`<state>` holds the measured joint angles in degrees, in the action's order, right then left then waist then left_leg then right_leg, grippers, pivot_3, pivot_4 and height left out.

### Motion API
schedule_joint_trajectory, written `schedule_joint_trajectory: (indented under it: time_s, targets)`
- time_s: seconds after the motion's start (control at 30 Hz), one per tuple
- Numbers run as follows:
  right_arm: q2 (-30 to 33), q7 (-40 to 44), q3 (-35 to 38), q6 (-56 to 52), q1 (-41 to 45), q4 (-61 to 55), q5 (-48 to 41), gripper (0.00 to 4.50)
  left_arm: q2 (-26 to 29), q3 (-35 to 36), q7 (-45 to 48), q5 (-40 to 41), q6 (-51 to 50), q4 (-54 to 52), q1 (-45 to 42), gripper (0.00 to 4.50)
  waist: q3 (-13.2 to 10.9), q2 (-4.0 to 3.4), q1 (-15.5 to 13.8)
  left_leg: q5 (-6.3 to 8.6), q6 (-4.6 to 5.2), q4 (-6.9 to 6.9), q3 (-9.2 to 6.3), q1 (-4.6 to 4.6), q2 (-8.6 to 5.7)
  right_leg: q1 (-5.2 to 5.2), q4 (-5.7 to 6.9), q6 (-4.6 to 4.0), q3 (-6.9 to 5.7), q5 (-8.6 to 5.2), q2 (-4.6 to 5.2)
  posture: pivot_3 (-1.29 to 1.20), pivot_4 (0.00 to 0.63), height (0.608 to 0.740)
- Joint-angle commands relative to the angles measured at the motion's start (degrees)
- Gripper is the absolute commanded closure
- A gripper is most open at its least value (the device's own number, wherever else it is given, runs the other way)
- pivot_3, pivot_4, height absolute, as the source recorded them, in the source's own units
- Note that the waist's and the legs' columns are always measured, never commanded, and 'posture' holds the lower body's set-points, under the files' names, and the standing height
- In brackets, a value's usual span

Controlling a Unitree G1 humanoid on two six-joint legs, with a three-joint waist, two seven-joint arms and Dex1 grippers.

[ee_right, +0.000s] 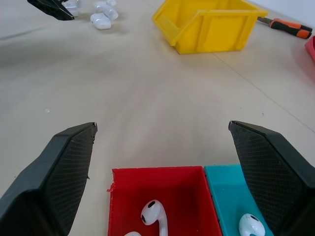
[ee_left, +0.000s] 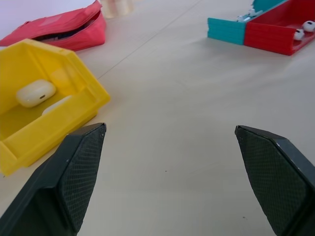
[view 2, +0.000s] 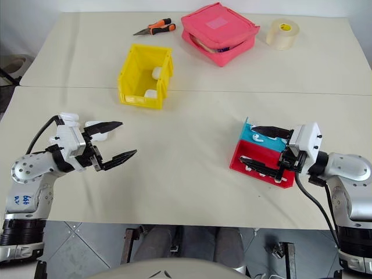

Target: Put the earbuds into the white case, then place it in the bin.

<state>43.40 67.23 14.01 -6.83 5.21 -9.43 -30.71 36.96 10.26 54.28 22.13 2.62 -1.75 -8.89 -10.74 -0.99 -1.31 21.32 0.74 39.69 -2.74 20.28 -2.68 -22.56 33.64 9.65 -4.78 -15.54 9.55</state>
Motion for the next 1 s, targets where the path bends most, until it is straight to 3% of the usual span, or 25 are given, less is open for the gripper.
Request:
schedule_joint_trajectory:
  time_s: [0.03, 0.23, 0.4, 0.57, 0.8, 1.0]
  targets:
    - [-1.2, 0.5, 0.0, 2.4, -0.1, -0.6, -0.3, 0.00, -0.5, 2.3, -3.5, -0.3, -0.1, -2.6, 1.1, 0.03, 0.0, 0.00, 0.0, 0.00, 0.00, 0.00, 0.00, 0.00, 0.00, 0.00, 0.00, 0.00, 0.00, 0.00, 0.00, 0.00, 0.150, 0.740]
    - [-5.2, 0.1, -4.6, 3.5, 2.7, -1.8, -0.5, 0.00, -4.2, 10.0, -17.0, 0.6, -6.0, -11.9, 9.7, 0.03, 0.0, 0.04, 0.6, 0.04, -0.06, -0.02, 0.06, -0.04, 0.15, -0.03, -0.03, 0.00, 0.11, 0.00, -0.11, 0.00, 0.150, 0.740]
    - [-10.9, 0.6, -9.6, 6.7, 7.7, -1.5, 0.0, 0.00, -11.3, 18.9, -29.5, -0.5, -11.7, -22.8, 24.2, 0.03, 0.0, 0.07, 1.3, 0.10, -0.15, -0.05, 0.14, -0.09, 0.43, -0.08, -0.01, -0.01, 0.23, 0.00, -0.21, 0.00, 0.150, 0.740]
    - [-13.9, 0.9, -12.3, 9.3, 11.1, 0.0, 0.9, 0.00, -17.0, 23.4, -36.5, 1.6, -16.3, -28.8, 32.6, 0.03, 0.0, 0.13, 0.2, 0.13, -0.12, 0.00, 0.13, -0.07, 0.44, -0.07, -0.04, -0.01, 0.25, 0.00, -0.17, 0.00, 0.150, 0.740]
    - [-13.3, 2.3, -12.2, 10.7, 11.6, 2.5, 1.3, 0.00, -15.2, 22.5, -40.6, 4.9, -28.2, -34.6, 30.6, 0.03, 0.0, 0.18, -0.2, 0.20, -0.05, 0.06, 0.12, -0.05, 0.39, -0.06, -0.02, -0.02, 0.28, -0.01, -0.14, 0.00, 0.150, 0.740]
    - [-7.4, 3.4, -9.1, 5.7, 9.5, 3.0, -0.7, 0.00, -7.3, 24.1, -48.9, 8.2, -51.0, -37.6, 20.0, 0.03, 0.0, 0.17, 0.1, 0.21, -0.06, 0.07, 0.14, -0.05, 0.32, -0.11, 0.06, -0.04, 0.31, -0.01, -0.18, 0.00, 0.150, 0.740]
